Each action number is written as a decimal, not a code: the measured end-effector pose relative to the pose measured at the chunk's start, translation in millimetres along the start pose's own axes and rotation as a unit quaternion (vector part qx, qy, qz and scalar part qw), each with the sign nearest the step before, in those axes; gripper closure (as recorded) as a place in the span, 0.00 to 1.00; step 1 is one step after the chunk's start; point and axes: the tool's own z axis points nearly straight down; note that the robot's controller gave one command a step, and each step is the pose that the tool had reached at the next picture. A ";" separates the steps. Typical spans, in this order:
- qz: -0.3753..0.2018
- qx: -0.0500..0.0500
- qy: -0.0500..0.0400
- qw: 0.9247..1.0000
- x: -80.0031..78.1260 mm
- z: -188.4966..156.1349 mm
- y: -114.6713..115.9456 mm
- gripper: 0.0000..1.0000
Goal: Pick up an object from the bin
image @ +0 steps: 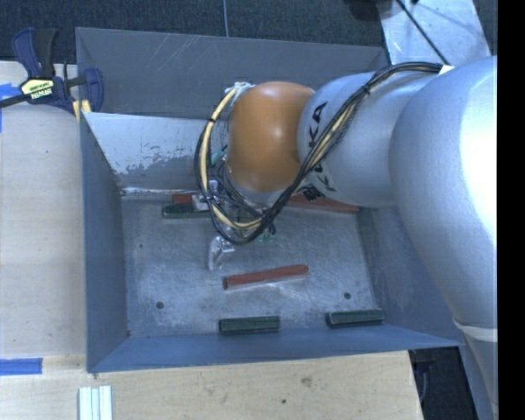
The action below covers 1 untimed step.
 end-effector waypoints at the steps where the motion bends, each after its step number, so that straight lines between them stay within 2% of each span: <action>1: 0.000 0.000 0.000 1.000 -0.2 -0.1 0.0 0.00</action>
Offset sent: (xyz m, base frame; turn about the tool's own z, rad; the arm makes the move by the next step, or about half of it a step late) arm -0.0350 0.0217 -0.0152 0.0055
